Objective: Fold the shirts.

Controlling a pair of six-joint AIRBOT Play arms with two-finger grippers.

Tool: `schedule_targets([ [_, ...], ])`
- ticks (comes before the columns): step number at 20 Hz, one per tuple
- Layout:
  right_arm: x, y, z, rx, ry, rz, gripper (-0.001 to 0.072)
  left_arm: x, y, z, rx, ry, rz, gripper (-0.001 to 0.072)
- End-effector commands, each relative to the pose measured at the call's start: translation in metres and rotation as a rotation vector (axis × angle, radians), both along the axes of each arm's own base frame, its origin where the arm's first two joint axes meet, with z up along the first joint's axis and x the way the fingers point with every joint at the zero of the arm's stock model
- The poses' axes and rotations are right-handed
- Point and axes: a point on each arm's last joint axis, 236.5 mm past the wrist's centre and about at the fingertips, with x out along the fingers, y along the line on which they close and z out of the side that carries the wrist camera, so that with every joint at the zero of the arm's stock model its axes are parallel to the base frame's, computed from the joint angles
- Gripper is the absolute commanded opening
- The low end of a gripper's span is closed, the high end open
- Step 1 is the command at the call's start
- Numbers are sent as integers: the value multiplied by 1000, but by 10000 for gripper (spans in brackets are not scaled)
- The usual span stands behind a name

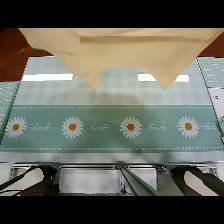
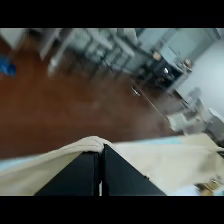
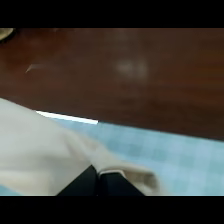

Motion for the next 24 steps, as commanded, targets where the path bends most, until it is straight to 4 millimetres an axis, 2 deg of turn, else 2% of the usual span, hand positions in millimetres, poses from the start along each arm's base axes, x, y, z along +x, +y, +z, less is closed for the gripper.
schedule_targets([
  [1,-79,-14,70,-109,-213,-126,26,-75,5,70,129,-175,181,14],
  [3,-119,-20,87,-143,-275,-197,26,-106,3,75,245,-200,289,13],
  [4,-138,-20,89,-160,-285,-216,26,-121,-3,78,296,-220,345,14],
  [6,-168,-22,82,-191,-267,-247,26,-143,-16,79,387,-246,406,13],
  [8,-189,-31,78,-206,-264,-308,26,-156,-16,68,463,-206,468,14],
  [11,-203,-55,56,-225,-199,-415,26,-179,-1,45,577,-127,555,14],
  [14,-190,-57,8,-211,-43,-401,26,-195,21,17,644,-12,592,13],
  [16,-166,-45,-36,-170,82,-323,26,-184,32,-23,687,130,573,14],
  [18,-139,-30,-83,-103,190,-234,26,-157,36,-81,725,301,524,14],
  [21,-92,-17,-154,1,328,-152,26,-94,54,-185,764,520,524,14],
  [24,-34,-15,-220,79,447,-98,26,-24,60,-268,670,627,555,14],
])
